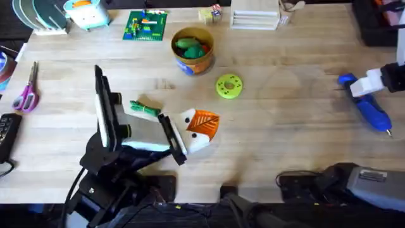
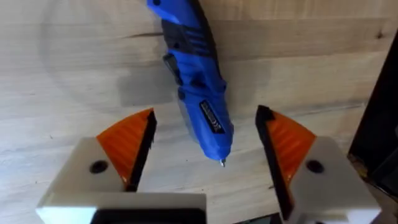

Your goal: Pick up the gripper from the table and insert it into the empty holder that is missing its gripper. Then pick up a screw, insert it into the mounting hole, and use the screwdriver to tighten it. Finally, clean up the table by picking up the vegetable and placing it into the bucket.

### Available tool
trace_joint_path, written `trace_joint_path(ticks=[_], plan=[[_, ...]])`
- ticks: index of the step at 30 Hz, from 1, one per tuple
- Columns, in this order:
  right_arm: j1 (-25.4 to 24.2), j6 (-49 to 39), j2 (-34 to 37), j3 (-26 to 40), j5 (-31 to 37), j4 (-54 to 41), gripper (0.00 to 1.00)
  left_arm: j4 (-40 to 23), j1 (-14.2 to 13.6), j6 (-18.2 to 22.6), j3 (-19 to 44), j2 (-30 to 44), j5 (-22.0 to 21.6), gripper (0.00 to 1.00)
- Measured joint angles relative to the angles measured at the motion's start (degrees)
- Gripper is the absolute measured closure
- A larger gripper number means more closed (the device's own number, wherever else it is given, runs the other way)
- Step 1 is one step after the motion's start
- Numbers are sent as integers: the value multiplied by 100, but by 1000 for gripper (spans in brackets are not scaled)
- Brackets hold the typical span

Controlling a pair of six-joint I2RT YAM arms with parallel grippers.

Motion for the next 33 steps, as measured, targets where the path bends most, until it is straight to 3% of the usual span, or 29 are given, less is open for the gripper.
trace_joint_path(ticks=[15, 33], plan=[[-53, -340, 1504, 0, -781, 848, 10, 0, 0, 0, 0, 0, 0, 983], [-629, -355, 1596, 0, -1287, 1051, 11, 0, 0, 0, 0, 0, 0, 983]])
